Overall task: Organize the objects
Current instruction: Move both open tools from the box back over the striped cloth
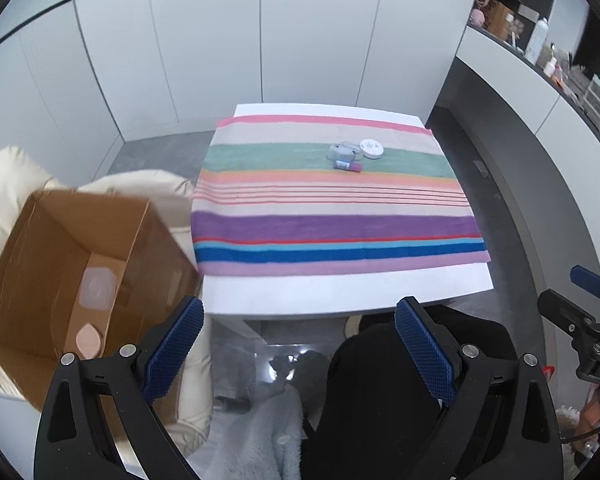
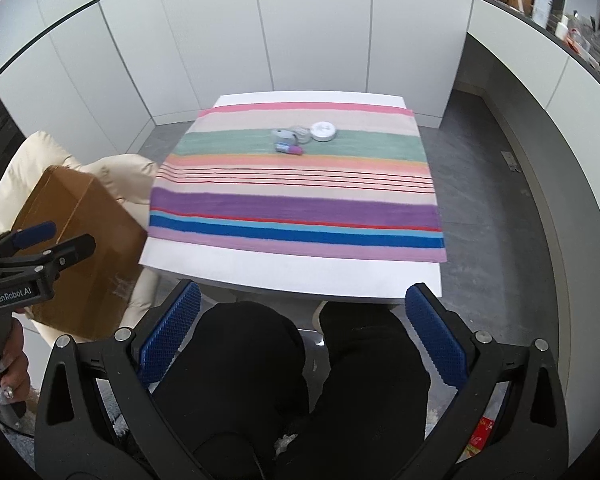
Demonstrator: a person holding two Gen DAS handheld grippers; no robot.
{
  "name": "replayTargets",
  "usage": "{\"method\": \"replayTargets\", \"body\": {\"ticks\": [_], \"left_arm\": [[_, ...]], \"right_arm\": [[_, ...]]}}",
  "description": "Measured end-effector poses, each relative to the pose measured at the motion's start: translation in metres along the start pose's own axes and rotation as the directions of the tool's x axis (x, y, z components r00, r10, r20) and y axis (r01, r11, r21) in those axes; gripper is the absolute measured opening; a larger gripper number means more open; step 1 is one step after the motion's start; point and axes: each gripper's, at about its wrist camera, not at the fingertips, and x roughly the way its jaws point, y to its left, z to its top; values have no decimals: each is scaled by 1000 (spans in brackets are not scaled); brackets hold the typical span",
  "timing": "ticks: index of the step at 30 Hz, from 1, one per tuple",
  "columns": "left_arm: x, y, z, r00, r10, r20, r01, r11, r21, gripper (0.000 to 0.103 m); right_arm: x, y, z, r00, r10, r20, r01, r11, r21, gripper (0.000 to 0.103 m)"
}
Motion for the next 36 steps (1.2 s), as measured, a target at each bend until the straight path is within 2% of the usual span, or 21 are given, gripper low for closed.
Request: {"method": "replayTargets", "body": {"ticks": [4,8,15,21,25,36], "left_arm": [[14,-12,16,999,-28,-22,28,1000,11,98],[28,-26,34,999,-26,-19,27,999,43,98],[76,-48,77,999,-20,-37,24,993,116,98],[134,-62,109,998,-24,-51,31,988,151,98],[186,-71,131,998,-23,-55,31,988,152,98],[323,-82,160,994,-36,-105,42,997,60,98]], "right_arm": [[6,-13,4,1000,-14,0,14,1000,12,103],[21,-25,15,999,-32,9,32,999,11,103],[68,-50,48,999,-42,8,42,999,22,103],[122,-67,79,999,-43,-24,44,998,33,103],[157,-78,97,999,-44,-30,45,999,31,103],[274,-115,156,999,-30,-18,30,1000,7,103]]}}
